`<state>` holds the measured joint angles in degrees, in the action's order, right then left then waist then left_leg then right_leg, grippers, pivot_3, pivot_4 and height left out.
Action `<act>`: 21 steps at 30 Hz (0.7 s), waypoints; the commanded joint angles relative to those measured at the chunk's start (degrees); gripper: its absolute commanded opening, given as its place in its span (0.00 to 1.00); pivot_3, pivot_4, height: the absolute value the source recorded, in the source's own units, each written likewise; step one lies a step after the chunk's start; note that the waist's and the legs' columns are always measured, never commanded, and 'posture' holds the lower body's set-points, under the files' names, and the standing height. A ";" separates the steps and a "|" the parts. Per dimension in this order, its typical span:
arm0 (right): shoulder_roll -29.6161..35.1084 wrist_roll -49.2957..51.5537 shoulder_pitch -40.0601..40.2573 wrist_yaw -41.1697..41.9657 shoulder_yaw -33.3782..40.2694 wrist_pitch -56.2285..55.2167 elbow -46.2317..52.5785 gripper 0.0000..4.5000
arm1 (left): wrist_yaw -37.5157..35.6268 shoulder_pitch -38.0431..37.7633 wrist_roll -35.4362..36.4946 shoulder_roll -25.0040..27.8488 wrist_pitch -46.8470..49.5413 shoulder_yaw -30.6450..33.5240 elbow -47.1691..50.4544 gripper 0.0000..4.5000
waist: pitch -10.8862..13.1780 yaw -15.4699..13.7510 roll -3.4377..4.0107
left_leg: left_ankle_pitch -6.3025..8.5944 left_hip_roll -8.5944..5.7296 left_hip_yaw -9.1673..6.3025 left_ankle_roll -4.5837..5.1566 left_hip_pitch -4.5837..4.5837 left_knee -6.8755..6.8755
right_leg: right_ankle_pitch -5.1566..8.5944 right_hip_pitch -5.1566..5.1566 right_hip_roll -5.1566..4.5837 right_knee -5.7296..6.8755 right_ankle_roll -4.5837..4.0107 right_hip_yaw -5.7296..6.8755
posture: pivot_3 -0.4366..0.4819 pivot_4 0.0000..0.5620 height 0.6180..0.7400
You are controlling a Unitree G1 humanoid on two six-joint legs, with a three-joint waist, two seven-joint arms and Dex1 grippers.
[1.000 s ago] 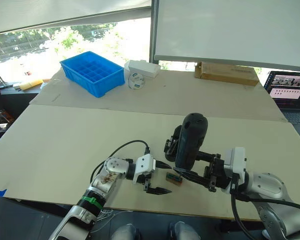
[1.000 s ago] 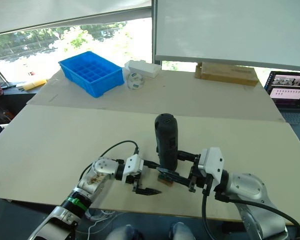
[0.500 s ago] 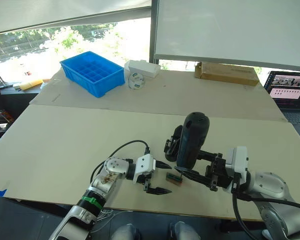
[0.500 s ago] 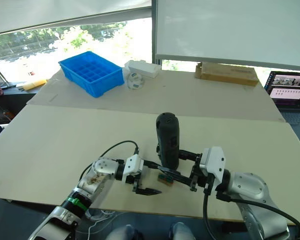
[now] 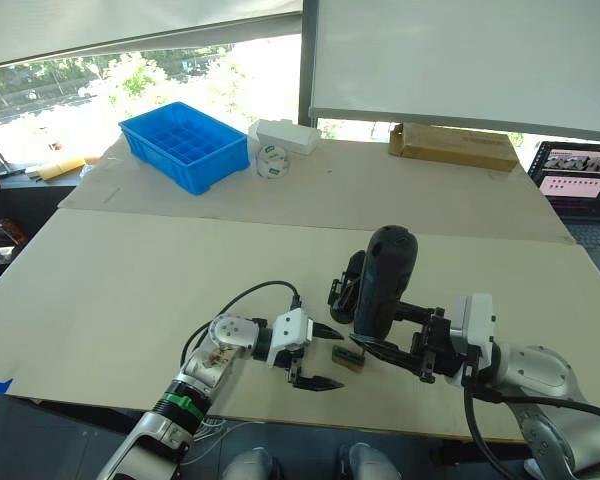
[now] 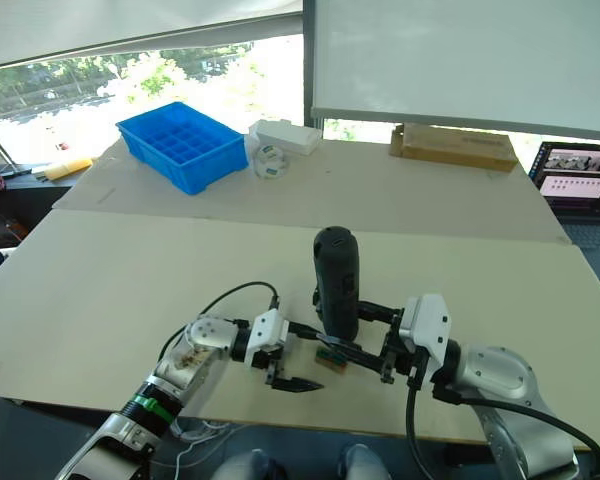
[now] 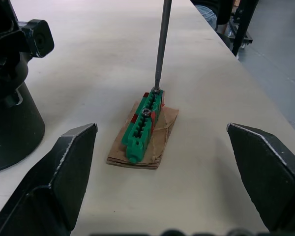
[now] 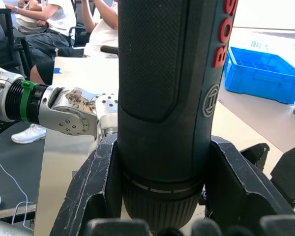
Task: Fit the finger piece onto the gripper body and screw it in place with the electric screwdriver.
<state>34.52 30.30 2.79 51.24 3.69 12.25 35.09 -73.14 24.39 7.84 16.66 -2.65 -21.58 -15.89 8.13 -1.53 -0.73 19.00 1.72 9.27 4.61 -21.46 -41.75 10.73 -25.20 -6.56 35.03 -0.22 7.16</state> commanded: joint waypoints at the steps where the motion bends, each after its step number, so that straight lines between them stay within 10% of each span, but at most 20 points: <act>1: -0.17 -0.23 -1.01 -0.14 0.38 -2.18 0.76 0.43 | -0.13 -1.12 -0.52 -0.35 1.27 -2.10 0.75 1.00 | 0.00 0.01 0.00 | 0.00 0.00 0.00 0.00 0.00 0.00 | 0.00 0.00 0.00 0.00 0.00 0.00 | 0.48 0.27 1.00; 21: -0.95 0.54 -0.71 -0.18 0.10 -2.37 1.09 0.43 | 0.43 -1.31 -0.44 -0.09 1.48 -2.28 0.89 1.00 | 0.00 0.02 0.00 | 0.00 0.00 0.00 0.00 0.00 0.00 | 0.00 0.00 0.00 0.00 0.00 -0.01 | 0.48 0.27 1.00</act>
<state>34.00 29.04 2.59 51.08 2.98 11.30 34.37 -72.68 24.20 7.86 16.89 -1.10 -22.41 -14.41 8.13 -1.51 -0.72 19.00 1.72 9.27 4.61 -21.46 -41.75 10.73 -25.20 -6.56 35.03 -0.22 7.15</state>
